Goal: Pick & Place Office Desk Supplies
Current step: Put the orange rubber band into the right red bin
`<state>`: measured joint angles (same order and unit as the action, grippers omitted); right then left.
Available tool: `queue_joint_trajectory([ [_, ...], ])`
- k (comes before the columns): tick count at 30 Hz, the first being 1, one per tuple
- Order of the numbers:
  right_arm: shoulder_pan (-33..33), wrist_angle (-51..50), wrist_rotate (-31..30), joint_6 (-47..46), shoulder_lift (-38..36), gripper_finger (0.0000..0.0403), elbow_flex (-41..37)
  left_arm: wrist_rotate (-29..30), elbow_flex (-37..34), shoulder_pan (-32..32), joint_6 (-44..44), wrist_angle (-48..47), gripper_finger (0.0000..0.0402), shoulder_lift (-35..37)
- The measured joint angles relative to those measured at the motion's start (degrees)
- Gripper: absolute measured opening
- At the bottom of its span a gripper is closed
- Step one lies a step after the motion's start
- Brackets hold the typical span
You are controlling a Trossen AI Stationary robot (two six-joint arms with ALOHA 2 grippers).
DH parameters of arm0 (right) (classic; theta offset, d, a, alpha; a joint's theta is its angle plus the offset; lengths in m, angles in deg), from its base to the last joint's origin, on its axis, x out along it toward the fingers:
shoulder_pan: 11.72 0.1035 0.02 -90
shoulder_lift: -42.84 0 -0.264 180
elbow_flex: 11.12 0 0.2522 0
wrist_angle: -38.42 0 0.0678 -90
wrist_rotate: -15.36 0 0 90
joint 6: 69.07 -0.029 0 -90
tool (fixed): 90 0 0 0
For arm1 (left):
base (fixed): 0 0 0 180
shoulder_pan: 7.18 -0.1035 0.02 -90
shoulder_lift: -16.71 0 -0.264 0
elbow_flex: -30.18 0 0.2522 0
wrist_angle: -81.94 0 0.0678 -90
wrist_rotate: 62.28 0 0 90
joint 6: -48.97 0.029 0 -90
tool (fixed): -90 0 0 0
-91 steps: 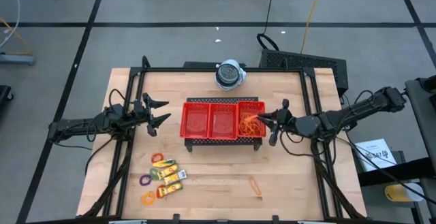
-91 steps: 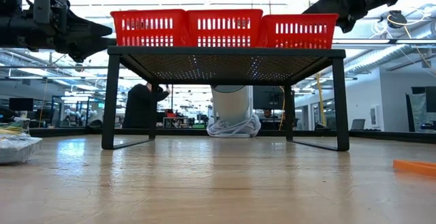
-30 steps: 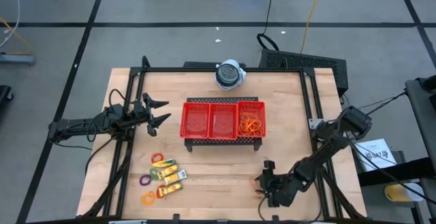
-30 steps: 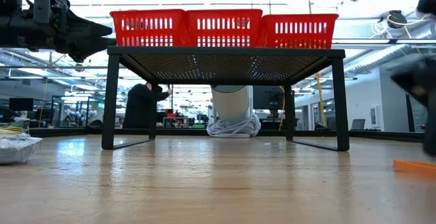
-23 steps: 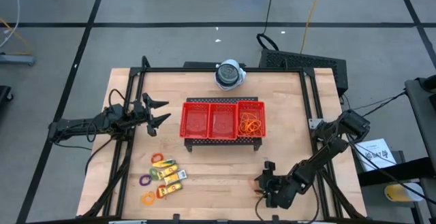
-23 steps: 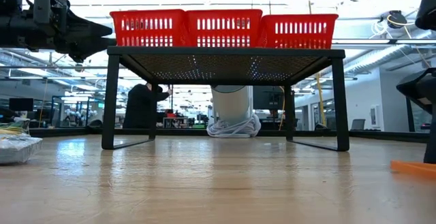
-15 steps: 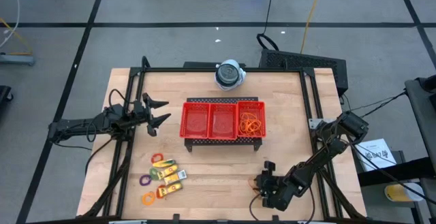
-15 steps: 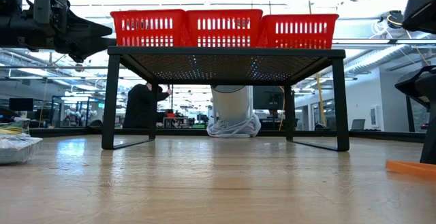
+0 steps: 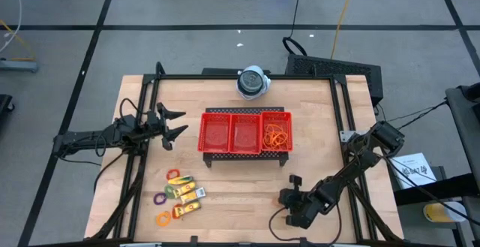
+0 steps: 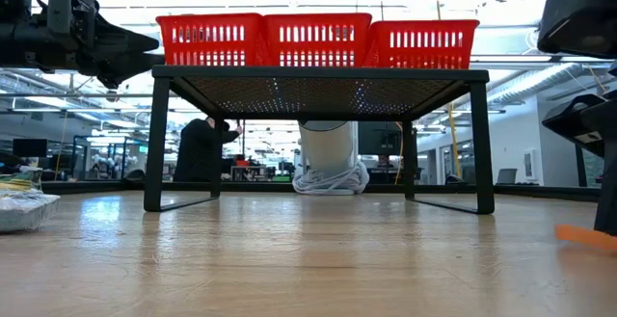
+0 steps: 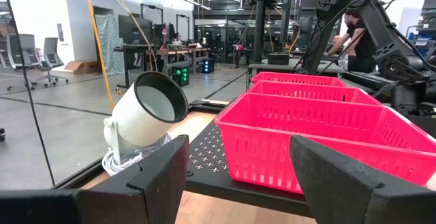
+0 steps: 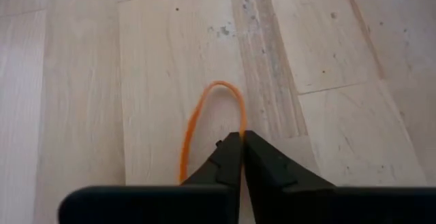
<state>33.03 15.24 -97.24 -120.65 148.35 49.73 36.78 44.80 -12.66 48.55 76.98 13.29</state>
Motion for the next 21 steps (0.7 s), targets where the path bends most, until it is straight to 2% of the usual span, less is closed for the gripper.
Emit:
queue_joint_trajectory([
  [5, -0.07, 2.02, -2.15, 2.22, -1.28, 0.0001, -0.13, 0.00, 0.02, 0.00, -0.01, 0.00, 0.0267, 0.00],
  [15, -0.29, 2.53, -10.09, 8.89, -9.86, 0.0000, -0.47, -0.02, 0.02, 0.01, 0.00, -0.02, 0.0267, 0.00],
  [21, -0.20, 4.89, -11.41, 12.85, -14.34, 0.0000, -0.33, -0.01, 0.02, -0.01, -0.02, 0.30, 0.0267, -0.01],
])
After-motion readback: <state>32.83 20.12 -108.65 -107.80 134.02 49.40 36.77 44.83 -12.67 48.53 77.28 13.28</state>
